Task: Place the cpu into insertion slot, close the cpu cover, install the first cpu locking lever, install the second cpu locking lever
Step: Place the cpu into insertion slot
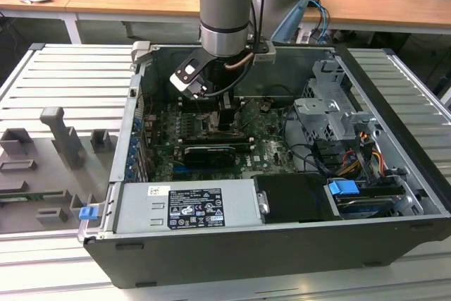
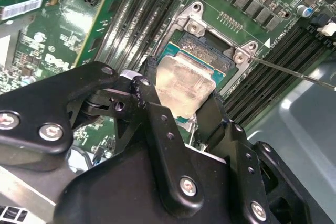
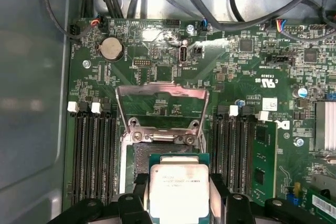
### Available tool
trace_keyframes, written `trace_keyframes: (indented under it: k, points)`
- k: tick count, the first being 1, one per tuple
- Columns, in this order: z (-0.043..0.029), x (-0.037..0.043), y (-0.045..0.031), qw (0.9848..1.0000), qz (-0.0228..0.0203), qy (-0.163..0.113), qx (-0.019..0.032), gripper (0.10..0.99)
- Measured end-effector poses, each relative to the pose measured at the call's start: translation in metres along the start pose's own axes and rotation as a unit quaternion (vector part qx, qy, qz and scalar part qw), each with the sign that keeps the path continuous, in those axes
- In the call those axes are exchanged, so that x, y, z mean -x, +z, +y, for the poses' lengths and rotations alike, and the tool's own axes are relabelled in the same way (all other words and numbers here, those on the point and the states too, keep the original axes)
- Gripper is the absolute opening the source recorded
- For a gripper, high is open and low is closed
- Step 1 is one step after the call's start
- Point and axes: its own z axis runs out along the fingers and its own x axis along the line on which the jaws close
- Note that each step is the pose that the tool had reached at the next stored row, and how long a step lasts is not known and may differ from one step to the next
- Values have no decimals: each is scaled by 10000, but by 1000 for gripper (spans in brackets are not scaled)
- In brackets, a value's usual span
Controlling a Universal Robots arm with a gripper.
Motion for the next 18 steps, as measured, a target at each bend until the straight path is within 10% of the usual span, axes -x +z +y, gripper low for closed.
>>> trace_keyframes:
  k: [18]
  points:
    - [-5,-10,75,10000,-2,0,0,541]
